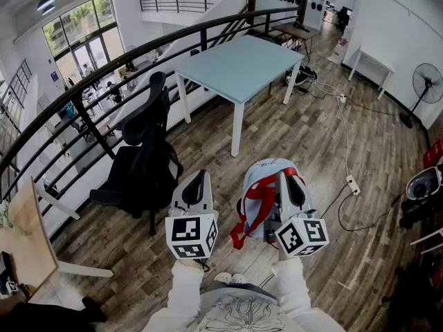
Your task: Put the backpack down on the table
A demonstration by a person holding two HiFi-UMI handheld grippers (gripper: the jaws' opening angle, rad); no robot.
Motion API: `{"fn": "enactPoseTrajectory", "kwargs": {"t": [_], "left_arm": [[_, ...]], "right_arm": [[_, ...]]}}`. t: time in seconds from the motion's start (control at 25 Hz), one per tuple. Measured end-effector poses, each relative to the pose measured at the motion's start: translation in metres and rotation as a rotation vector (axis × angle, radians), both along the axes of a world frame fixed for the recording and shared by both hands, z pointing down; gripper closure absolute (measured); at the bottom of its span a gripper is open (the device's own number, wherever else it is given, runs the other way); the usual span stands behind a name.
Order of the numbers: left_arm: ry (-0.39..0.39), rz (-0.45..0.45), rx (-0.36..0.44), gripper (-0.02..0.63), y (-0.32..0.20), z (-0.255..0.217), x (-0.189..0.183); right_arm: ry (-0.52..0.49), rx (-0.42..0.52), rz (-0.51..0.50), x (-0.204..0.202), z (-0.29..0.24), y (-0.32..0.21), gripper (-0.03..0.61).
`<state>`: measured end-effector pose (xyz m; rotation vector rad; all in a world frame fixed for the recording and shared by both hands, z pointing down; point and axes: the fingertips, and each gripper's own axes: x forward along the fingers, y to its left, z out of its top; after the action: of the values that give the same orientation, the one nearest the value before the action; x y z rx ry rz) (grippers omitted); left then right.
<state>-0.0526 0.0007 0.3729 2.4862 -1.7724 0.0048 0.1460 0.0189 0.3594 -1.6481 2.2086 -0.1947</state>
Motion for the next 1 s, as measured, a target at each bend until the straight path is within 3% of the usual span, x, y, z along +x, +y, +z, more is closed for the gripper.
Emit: {"fn": "enactPoseTrajectory", "kwargs": {"t": [0.72,1.0], "left_arm": [[-0.003,-0.019,-0.013,0.607,0.006,-0.001,-0.006],[0.004,-0.027,-0.032,0.607,0.014,0.005,-0.001]], "right_arm": [[-0.028,0.022,-0.041,-0.007,-0.009,0.007,0.526],[-0.009,-0.014,-0.066,-0.009,0.001,0.01,0.526]]}}
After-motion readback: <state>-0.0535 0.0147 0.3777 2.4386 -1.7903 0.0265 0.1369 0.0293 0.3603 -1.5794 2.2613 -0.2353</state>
